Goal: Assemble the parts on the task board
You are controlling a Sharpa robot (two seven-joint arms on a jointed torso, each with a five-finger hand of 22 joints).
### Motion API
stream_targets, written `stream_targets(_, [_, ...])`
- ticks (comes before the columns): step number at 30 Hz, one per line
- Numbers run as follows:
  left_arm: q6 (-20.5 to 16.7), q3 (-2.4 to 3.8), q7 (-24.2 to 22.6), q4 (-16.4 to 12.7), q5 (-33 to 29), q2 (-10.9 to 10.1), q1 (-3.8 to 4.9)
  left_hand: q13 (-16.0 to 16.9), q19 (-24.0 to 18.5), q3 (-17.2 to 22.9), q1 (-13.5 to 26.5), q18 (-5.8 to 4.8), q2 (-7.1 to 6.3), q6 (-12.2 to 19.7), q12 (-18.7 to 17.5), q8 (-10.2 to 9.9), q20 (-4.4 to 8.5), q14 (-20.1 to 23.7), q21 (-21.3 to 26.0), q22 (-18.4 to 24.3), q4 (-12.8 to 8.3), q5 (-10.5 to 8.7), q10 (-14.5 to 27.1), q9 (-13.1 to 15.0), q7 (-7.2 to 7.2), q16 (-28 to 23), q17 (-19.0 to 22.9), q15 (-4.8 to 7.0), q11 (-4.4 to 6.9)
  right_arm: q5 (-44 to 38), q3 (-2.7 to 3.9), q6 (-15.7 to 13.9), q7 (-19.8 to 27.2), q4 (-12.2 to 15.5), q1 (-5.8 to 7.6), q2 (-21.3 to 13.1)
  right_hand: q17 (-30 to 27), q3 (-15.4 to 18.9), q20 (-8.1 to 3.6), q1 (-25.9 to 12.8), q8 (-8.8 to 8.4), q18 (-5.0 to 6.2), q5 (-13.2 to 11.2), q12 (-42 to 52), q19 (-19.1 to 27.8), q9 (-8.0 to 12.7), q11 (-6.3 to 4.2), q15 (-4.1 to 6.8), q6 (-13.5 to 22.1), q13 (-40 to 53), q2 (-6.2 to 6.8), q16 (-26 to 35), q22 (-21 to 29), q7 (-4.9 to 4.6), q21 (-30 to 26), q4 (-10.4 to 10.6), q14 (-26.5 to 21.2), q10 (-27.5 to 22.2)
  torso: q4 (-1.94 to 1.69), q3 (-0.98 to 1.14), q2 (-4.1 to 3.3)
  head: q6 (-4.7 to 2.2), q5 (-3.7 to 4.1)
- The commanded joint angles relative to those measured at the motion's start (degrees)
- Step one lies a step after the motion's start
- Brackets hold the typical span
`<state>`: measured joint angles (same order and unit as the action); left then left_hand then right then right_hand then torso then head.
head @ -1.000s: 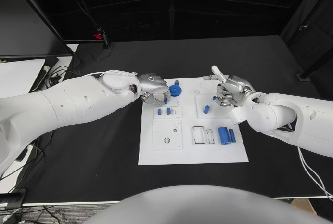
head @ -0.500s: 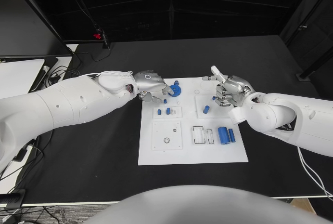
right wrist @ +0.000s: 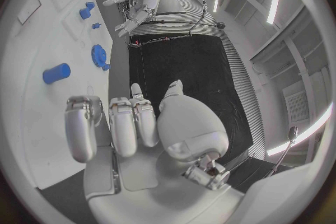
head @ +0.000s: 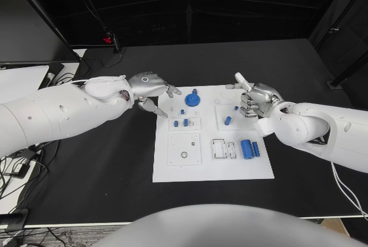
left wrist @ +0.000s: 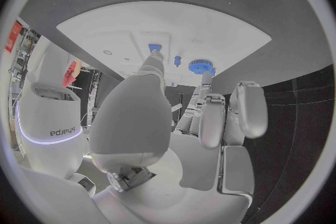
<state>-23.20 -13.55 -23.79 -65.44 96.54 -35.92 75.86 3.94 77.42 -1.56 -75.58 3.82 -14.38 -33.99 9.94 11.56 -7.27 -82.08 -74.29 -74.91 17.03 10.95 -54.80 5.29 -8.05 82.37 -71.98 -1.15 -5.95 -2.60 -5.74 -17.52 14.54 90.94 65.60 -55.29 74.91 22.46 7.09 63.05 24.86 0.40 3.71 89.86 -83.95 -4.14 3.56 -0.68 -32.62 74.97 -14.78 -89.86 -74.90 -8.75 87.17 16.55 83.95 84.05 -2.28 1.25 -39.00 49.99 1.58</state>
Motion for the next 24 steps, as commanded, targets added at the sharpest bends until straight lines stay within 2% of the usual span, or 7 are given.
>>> stream_targets(1, [-1.4,0.03,-0.7,-2.2,-11.2,-2.0,0.33,0.1,-6.6,-3.0,2.2,1.97,-0.44,1.3,1.1,2.1,-0.3,8.4,8.7,-5.8,0.5,1.54,0.5,0.4,-0.13,-10.9,14.5,-0.42,-0.24,-1.3,0.05,-0.7,1.2,0.6,0.09,-0.7,15.1,-0.5,0.8,1.3,0.33,0.83,0.5,0.1,-1.7,0.2,0.83,-0.92,-0.6,15.0,0.23,-0.1,-13.4,-0.44,-0.2,-0.2,6.0,5.9,-0.14,0.07,0.04,0.01,0.03])
stream_targets(3, [-2.6,0.03,-2.0,-3.8,-19.9,-3.4,0.43,0.3,-14.3,-7.3,2.6,4.06,1.46,0.6,2.3,4.1,-0.73,15.0,19.5,-1.4,0.0,4.73,-0.4,0.9,-0.84,-20.4,26.7,-0.86,-0.31,-2.7,0.07,-0.9,1.1,1.1,0.13,-1.3,15.1,-0.6,1.04,1.8,0.48,0.73,0.6,0.1,-2.1,0.2,1.03,-1.13,-0.9,15.0,0.47,-0.1,-13.5,-0.6,0.1,-0.2,6.0,5.9,-0.15,0.05,0.05,0.01,0.08])
stream_targets(5, [-3.3,0.02,-3.3,-5.3,-30.0,-4.5,0.48,0.5,-18.5,-6.7,2.4,5.16,3.43,-0.6,3.1,5.5,-0.88,18.2,25.7,1.2,0.1,5.28,-1.3,1.3,-1.55,-25.2,32.1,-1.08,-0.26,-4.4,0.11,-0.9,0.8,1.5,0.3,-1.9,15.1,-0.7,1.3,2.1,0.68,0.7,0.7,-0.2,-2.2,0.2,1.27,-1.36,-1.4,14.4,0.73,-0.1,-13.6,-0.77,0.1,-0.1,6.0,5.2,-0.09,0.02,0.06,0.01,0.1])
stream_targets(7, [-3.6,0.02,-4.8,-7.0,-41.9,-5.5,0.51,0.2,-25.3,-6.3,2.3,6.22,4.09,-0.5,3.6,7.1,-1.69,21.8,36.0,5.9,0.0,5.46,-0.5,1.5,-2.41,-30.2,35.1,-2.01,-1.12,-6.8,0.14,-0.8,0.2,1.8,0.78,-2.6,15.1,-0.8,1.56,2.7,0.6,0.68,0.8,-3.6,-2.3,0.3,1.44,-1.57,-1.6,9.0,1.13,-0.1,-13.6,-0.88,0.2,-0.1,6.0,-1.0,-0.1,0.0,0.07,0.01,0.2])
stream_targets(14, [-5.0,0.0,-11.0,-12.1,-72.2,-7.2,0.47,0.0,-34.8,-6.4,4.1,5.09,4.14,2.8,5.0,11.6,-4.95,38.1,49.6,14.0,0.1,7.89,6.1,1.4,-4.92,-43.7,42.7,-6.41,-4.15,-18.0,0.2,-1.3,-2.4,1.3,3.65,-4.3,15.1,-1.6,1.6,6.8,-0.5,-0.13,1.7,-27.0,-5.1,0.3,1.35,-1.49,-0.7,-20.2,2.85,-0.1,-14.7,-0.73,2.2,-0.2,6.0,-32.3,-0.27,0.02,-0.04,0.01,0.04])
stream_targets(18, [-4.4,-0.01,-14.9,-14.6,-82.1,-7.7,0.24,-0.1,-38.4,-7.3,5.9,4.39,2.9,3.7,5.1,12.8,-6.1,43.9,53.8,16.8,0.2,6.95,9.8,1.2,-6.03,-46.9,45.1,-8.04,-5.28,-26.4,0.2,-1.8,-3.2,-0.2,5.44,-4.7,15.1,-2.1,1.08,9.8,-0.53,-0.15,2.3,-35.9,-5.2,0.3,1.0,-1.01,-0.2,-29.7,3.85,-0.1,-14.8,-0.14,2.3,-0.3,6.0,-36.1,-0.15,0.02,-0.01,-0.01,0.02])
stream_targets(24, [-1.9,-0.02,-19.0,-16.8,-91.2,-7.4,-0.1,0.0,-45.7,-9.2,8.5,2.91,0.72,6.8,4.8,13.7,-7.84,54.4,60.9,21.4,0.4,6.55,16.5,0.9,-7.58,-50.9,48.1,-10.92,-7.14,-38.1,0.18,-3.1,-3.4,-2.3,6.31,-4.9,15.1,-3.4,0.86,16.1,-0.22,0.11,1.8,-49.1,-4.5,0.3,1.5,-0.83,-1.7,-44.0,5.46,-0.1,-14.3,-0.11,1.6,-1.5,6.0,-37.0,-0.05,-0.06,0.01,-0.26,0.36])
